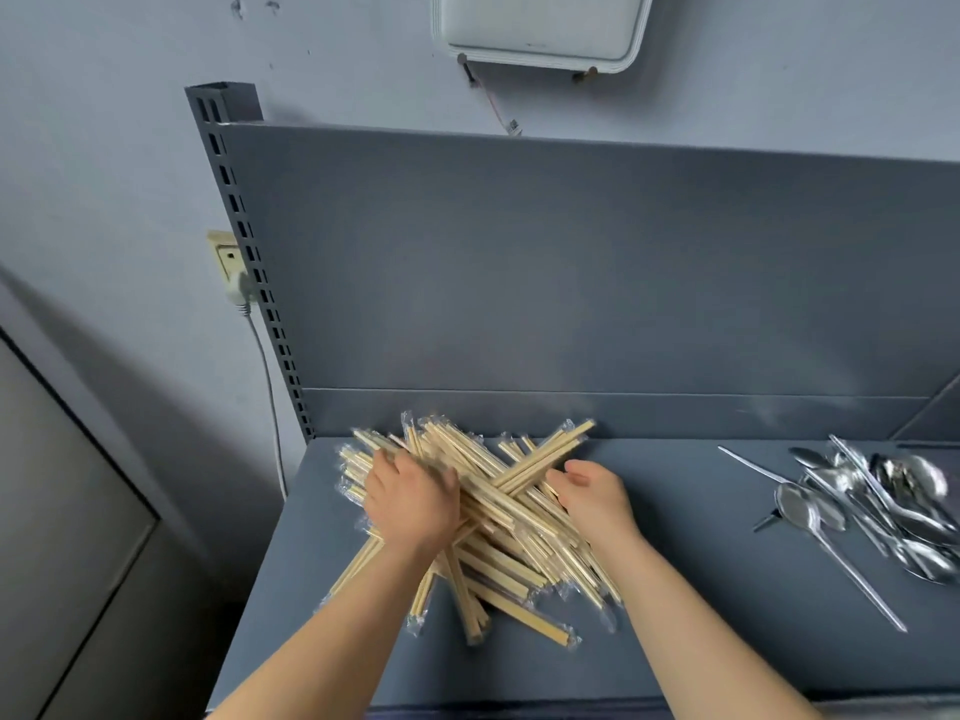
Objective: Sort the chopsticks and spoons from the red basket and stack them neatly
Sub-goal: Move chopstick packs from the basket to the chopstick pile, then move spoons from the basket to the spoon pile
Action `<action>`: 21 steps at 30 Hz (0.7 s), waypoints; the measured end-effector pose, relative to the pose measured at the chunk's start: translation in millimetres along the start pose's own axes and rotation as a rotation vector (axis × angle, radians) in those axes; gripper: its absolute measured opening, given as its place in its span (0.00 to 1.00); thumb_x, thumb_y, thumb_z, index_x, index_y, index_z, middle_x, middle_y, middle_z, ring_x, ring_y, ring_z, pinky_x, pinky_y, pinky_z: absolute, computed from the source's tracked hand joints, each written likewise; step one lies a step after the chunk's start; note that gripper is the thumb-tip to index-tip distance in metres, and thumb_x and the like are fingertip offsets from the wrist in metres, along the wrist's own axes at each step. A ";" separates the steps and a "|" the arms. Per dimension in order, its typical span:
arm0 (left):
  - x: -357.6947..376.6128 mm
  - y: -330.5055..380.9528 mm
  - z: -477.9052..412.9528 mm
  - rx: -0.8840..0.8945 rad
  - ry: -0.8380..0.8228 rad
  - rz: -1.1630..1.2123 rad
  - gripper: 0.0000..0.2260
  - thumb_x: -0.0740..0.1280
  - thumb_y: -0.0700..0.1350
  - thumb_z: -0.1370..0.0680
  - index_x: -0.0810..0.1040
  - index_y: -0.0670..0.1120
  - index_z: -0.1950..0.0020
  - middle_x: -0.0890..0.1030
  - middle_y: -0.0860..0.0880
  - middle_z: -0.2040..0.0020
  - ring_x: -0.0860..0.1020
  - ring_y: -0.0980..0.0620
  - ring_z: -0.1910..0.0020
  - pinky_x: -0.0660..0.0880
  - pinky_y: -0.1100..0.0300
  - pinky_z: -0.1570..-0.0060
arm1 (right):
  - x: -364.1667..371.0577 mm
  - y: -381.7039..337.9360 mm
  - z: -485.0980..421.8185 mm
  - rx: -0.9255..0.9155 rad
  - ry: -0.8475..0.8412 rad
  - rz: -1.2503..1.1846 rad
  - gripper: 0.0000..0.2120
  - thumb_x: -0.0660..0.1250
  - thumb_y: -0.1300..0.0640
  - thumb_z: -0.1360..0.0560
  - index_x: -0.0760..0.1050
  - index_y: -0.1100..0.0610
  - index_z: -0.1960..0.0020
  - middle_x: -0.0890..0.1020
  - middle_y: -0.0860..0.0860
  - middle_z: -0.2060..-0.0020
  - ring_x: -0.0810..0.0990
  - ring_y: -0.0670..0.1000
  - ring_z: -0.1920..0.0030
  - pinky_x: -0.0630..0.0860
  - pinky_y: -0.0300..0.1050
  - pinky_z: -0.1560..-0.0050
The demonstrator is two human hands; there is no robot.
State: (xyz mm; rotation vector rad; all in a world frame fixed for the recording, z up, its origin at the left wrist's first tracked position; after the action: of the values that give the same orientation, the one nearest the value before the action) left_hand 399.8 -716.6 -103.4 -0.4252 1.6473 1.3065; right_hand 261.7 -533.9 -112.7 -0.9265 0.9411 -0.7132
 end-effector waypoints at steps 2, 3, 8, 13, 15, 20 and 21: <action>-0.2 -3.8 1.1 -0.016 -0.018 -0.011 0.28 0.61 0.59 0.22 0.65 0.41 0.29 0.53 0.40 0.22 0.54 0.39 0.25 0.55 0.45 0.28 | -1.4 -0.4 3.7 -0.024 0.019 0.036 0.20 0.69 0.54 0.24 0.75 0.59 0.35 0.81 0.52 0.46 0.79 0.53 0.46 0.76 0.46 0.46; -0.6 -4.5 1.6 -0.007 -0.025 -0.009 0.28 0.61 0.59 0.22 0.66 0.42 0.29 0.52 0.40 0.22 0.53 0.39 0.24 0.54 0.45 0.28 | -2.1 -0.5 5.6 -0.036 0.026 0.050 0.18 0.69 0.55 0.24 0.76 0.59 0.36 0.82 0.53 0.46 0.80 0.53 0.47 0.76 0.46 0.46; -13.0 8.4 5.8 0.145 -0.039 0.031 0.28 0.62 0.57 0.22 0.63 0.45 0.26 0.56 0.43 0.23 0.54 0.41 0.24 0.54 0.46 0.28 | -15.4 -6.4 16.1 -0.110 0.038 0.104 0.18 0.68 0.55 0.23 0.75 0.56 0.34 0.80 0.49 0.43 0.77 0.47 0.46 0.72 0.41 0.46; -28.6 53.3 22.5 0.430 -0.115 0.195 0.16 0.64 0.51 0.21 0.75 0.47 0.35 0.76 0.49 0.34 0.70 0.49 0.34 0.67 0.52 0.34 | -71.2 -11.3 32.4 -0.178 0.152 0.133 0.17 0.67 0.55 0.22 0.75 0.57 0.35 0.80 0.50 0.41 0.78 0.49 0.42 0.73 0.44 0.40; -28.2 74.1 35.6 0.488 -0.185 0.304 0.13 0.65 0.49 0.21 0.77 0.47 0.38 0.80 0.51 0.41 0.76 0.54 0.42 0.72 0.57 0.41 | -105.0 -6.3 41.8 -0.182 0.217 0.108 0.16 0.67 0.54 0.22 0.76 0.57 0.35 0.80 0.48 0.44 0.77 0.46 0.44 0.70 0.40 0.43; 0.3 129.4 80.3 0.549 -0.357 0.480 0.08 0.67 0.44 0.21 0.80 0.46 0.44 0.83 0.53 0.51 0.81 0.58 0.51 0.75 0.61 0.46 | -210.8 26.5 72.5 -0.150 0.421 -0.019 0.13 0.67 0.57 0.22 0.79 0.58 0.39 0.81 0.47 0.49 0.78 0.42 0.50 0.69 0.35 0.48; 10.3 141.5 91.5 0.556 -0.393 0.508 0.07 0.67 0.43 0.21 0.80 0.46 0.45 0.83 0.53 0.52 0.81 0.58 0.51 0.75 0.62 0.47 | -234.8 36.3 80.0 -0.148 0.465 -0.038 0.12 0.67 0.57 0.22 0.79 0.58 0.40 0.82 0.46 0.50 0.79 0.39 0.52 0.70 0.32 0.50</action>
State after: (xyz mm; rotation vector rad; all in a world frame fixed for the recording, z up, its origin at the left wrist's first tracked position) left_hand 331.1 -580.6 -30.7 0.5821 1.7350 1.1142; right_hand 238.1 -295.2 -39.9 -0.9268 1.4035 -0.9229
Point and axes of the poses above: each hand's wrist, its own z-axis away from the middle knuckle, its own x-axis out of the palm, y = z × x, the point moved 6 cm from there along -z, towards the middle knuckle
